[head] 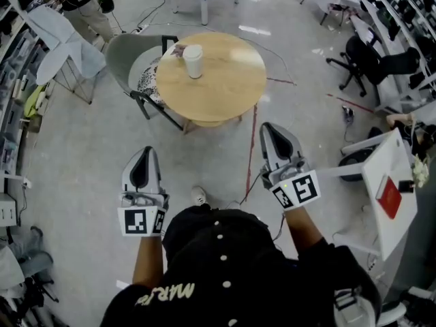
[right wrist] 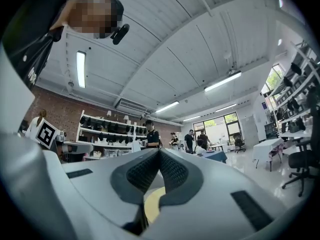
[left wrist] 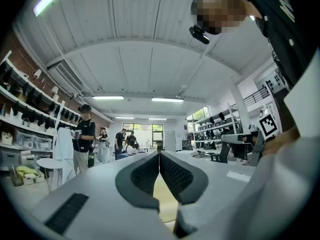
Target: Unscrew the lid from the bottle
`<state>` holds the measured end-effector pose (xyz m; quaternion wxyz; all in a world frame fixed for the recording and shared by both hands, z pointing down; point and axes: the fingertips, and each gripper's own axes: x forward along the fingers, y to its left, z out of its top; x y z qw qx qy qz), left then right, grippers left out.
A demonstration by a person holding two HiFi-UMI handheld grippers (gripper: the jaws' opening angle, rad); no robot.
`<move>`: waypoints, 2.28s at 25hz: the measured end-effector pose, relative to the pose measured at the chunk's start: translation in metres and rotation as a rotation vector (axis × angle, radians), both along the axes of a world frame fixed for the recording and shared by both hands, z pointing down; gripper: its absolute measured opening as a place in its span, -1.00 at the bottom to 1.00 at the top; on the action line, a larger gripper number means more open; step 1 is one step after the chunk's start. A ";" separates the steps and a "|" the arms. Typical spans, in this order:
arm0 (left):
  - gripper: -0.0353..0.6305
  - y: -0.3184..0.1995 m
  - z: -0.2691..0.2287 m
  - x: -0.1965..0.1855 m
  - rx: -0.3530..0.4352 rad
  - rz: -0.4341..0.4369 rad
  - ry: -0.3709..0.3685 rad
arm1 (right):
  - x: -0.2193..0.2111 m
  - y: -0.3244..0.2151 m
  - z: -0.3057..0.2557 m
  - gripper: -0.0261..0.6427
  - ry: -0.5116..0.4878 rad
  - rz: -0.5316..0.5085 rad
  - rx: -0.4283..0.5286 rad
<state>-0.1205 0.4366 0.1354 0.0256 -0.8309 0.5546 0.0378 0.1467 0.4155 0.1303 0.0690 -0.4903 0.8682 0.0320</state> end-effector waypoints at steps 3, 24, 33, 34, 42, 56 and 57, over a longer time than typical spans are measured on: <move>-0.61 -0.009 -0.002 -0.001 0.030 0.033 0.005 | -0.005 -0.007 0.002 -0.79 0.008 0.005 0.003; 0.09 -0.103 0.019 -0.032 0.014 0.186 0.010 | -0.043 -0.070 0.007 -0.22 0.080 0.116 -0.010; 0.09 -0.161 0.028 -0.015 -0.011 0.169 0.002 | -0.027 -0.139 0.013 -0.23 0.036 0.101 -0.011; 0.09 -0.167 0.031 -0.013 -0.014 0.173 -0.019 | -0.026 -0.147 0.015 -0.23 0.036 0.091 -0.011; 0.09 -0.222 0.020 0.013 -0.009 0.128 0.017 | -0.003 -0.215 0.011 -0.23 0.025 0.046 -0.005; 0.09 -0.290 0.018 0.060 -0.044 0.018 0.007 | 0.035 -0.309 0.018 -0.23 -0.008 -0.071 -0.030; 0.09 -0.291 0.020 0.063 -0.050 0.013 0.006 | 0.036 -0.313 0.021 -0.23 -0.006 -0.078 -0.032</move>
